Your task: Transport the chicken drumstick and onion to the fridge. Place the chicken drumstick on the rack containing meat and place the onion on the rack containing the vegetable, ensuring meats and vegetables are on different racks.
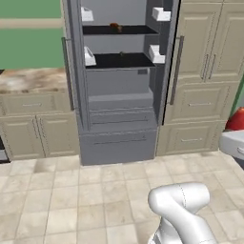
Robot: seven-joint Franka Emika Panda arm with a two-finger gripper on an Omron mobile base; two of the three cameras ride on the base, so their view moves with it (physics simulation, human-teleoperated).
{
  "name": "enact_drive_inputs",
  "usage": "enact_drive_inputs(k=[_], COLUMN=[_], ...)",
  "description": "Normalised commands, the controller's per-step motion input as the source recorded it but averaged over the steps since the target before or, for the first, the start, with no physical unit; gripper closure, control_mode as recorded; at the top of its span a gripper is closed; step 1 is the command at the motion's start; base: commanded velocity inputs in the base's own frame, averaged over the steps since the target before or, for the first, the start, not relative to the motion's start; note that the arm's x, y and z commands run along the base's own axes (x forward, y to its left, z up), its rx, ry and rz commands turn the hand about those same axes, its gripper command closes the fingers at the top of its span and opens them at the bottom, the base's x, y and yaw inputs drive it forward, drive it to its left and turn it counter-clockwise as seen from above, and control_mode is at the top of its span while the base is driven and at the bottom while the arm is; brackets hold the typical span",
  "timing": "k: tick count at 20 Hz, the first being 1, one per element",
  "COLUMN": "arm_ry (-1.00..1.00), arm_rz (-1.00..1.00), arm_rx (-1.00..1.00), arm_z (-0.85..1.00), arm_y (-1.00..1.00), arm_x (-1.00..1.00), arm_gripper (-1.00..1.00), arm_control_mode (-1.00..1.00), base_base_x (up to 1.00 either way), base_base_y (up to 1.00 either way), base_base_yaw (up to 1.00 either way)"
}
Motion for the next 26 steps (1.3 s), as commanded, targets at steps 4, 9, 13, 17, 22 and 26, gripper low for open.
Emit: enact_drive_inputs(k=[4,9,13,17,22,26], arm_ry=[0.0,0.0,0.0,0.0,0.0,0.0], arm_rz=[0.0,0.0,0.0,0.0,0.0,0.0], arm_rx=[0.0,0.0,0.0,0.0,0.0,0.0], arm_z=[0.0,0.0,0.0,0.0,0.0,0.0], arm_y=[0.0,0.0,0.0,0.0,0.0,0.0], arm_x=[0.0,0.0,0.0,0.0,0.0,0.0], arm_gripper=[1.0,1.0,1.0,1.0,1.0,1.0], arm_control_mode=[1.0,1.0,1.0,1.0,1.0,1.0], base_base_x=[1.0,1.0,1.0,1.0,1.0,1.0], base_base_y=[0.0,0.03,0.37,-0.12,-0.19,0.0], base_base_yaw=[0.0,-0.01,-0.09,-0.01,0.0,0.0])
